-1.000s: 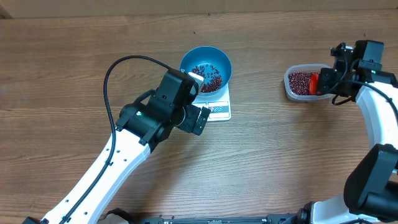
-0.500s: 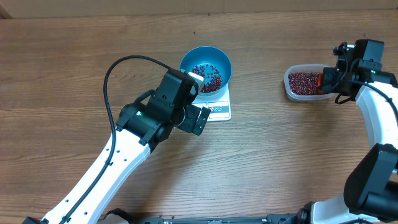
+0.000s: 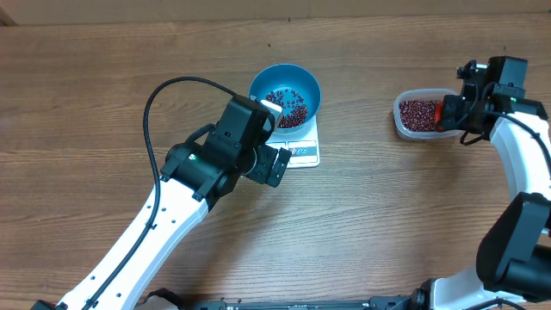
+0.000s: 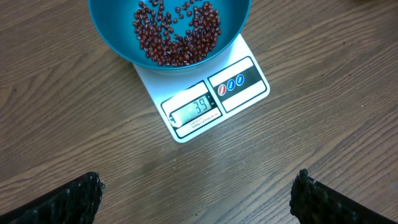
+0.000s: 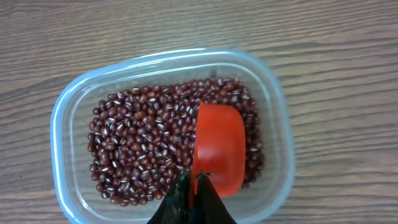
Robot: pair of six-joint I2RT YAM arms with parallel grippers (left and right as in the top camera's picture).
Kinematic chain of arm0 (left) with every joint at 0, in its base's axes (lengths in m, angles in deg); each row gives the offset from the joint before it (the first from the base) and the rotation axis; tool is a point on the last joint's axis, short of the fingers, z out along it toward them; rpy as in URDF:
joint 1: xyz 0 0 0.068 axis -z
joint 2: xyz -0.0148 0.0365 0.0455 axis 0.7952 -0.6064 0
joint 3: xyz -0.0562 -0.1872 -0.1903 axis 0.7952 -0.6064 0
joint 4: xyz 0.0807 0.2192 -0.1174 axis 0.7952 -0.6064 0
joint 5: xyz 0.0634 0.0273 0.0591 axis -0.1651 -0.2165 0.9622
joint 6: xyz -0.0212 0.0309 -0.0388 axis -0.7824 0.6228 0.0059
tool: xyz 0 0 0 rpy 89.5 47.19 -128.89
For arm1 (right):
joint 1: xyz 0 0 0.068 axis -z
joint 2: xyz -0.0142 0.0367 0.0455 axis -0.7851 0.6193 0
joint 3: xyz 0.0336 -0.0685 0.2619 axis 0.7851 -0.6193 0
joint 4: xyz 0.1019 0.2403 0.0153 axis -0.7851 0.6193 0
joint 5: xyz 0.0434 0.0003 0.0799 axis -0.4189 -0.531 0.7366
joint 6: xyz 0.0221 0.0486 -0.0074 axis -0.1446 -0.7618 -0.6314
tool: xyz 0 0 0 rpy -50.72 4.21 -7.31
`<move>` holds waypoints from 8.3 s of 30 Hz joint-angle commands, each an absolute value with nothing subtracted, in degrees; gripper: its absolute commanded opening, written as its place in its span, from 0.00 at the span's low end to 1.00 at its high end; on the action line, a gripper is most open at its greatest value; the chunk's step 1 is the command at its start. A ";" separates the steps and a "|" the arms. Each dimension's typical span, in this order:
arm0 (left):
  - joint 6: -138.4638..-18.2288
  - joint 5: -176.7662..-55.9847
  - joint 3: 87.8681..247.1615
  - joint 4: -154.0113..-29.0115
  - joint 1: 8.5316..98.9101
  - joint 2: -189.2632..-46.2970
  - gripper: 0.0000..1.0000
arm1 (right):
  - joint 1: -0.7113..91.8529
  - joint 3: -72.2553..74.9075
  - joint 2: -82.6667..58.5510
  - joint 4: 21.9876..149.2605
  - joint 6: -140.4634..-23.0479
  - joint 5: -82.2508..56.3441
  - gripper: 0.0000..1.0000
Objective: Scoop item into bowl and weigh 150g on scale
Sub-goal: 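Dip the red scoop into the beans and scoop them up, then lift the filled red scoop out of the tub with the right gripper, then carry the filled red scoop over the teal bowl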
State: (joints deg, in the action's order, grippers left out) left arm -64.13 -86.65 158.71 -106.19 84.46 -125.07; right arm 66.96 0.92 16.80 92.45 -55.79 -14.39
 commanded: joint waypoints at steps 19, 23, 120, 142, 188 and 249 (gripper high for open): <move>-62.86 -86.89 159.41 -106.17 84.57 -125.53 0.99 | 66.80 0.24 19.43 92.48 -57.78 -1.14 0.04; -62.86 -86.89 159.41 -106.17 84.57 -125.53 0.99 | 66.80 0.24 19.43 91.97 -59.55 -0.24 0.04; -62.86 -86.89 159.41 -106.23 84.57 -125.53 1.00 | 74.00 0.20 23.56 90.38 -73.62 13.88 0.04; -62.86 -86.89 159.41 -106.19 84.57 -125.53 1.00 | 79.35 0.20 23.60 91.25 -73.41 22.64 0.04; -62.86 -86.89 159.41 -106.19 84.57 -125.53 0.99 | 84.55 0.20 23.60 93.04 -70.98 50.90 0.04; -62.86 -86.89 159.41 -106.19 84.57 -125.53 1.00 | 46.50 0.20 23.60 59.30 -73.67 33.96 0.04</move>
State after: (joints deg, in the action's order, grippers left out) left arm -64.13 -86.63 158.71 -106.19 84.46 -125.07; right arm 46.85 0.46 23.21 59.52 -80.64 36.37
